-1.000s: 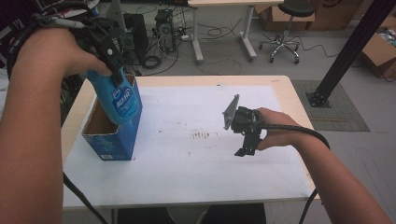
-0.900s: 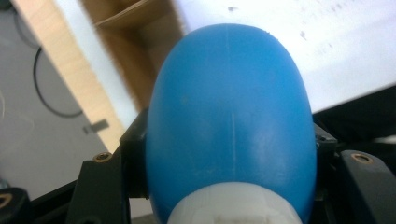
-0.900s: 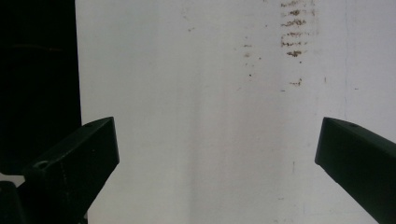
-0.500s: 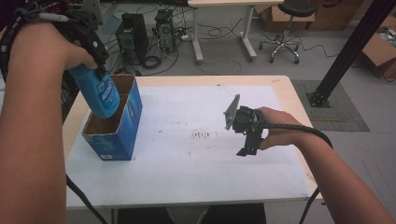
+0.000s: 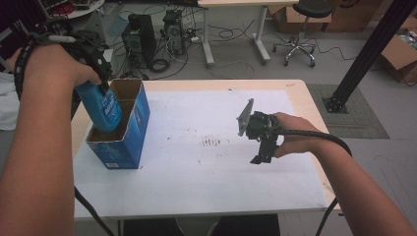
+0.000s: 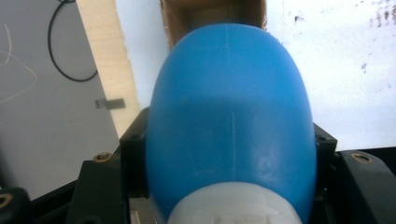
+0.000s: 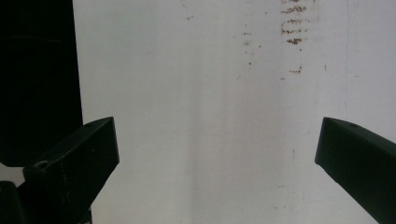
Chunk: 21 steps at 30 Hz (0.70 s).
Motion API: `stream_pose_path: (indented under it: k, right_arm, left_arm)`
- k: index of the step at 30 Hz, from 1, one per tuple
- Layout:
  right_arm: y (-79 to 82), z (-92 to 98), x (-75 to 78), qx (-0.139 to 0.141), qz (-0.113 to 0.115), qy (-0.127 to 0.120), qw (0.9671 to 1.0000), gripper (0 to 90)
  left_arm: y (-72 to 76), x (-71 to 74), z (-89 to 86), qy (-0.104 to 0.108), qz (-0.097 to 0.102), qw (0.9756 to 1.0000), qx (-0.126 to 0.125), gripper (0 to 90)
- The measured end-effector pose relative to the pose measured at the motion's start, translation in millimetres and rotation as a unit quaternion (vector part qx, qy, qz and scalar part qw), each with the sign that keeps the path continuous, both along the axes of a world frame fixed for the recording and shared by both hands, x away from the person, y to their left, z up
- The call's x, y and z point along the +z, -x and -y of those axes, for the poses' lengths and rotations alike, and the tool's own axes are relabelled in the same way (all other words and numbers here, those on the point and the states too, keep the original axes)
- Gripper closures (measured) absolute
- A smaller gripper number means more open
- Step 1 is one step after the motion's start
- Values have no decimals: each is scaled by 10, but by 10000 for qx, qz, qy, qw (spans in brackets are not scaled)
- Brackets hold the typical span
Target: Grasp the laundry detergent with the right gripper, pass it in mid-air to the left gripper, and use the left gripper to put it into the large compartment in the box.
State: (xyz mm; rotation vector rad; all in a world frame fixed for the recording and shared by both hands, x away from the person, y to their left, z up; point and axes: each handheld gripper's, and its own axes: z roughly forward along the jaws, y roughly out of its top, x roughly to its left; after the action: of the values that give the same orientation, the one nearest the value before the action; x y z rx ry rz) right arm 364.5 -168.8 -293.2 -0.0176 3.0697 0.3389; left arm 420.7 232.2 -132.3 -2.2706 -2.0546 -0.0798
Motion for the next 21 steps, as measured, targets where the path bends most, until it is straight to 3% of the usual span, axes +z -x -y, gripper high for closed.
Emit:
stream_pose_path:
  k: [14,21]
  right_arm:
    - [14,11,-6,-13,-29,66,10000,0]
    - [14,3,-25,-19,-13,69,10000,0]
  left_arm:
    - [-81,-541,-21,37,-166,9999,-9,385]
    - [-122,-822,-30,22,-131,9999,7,385]
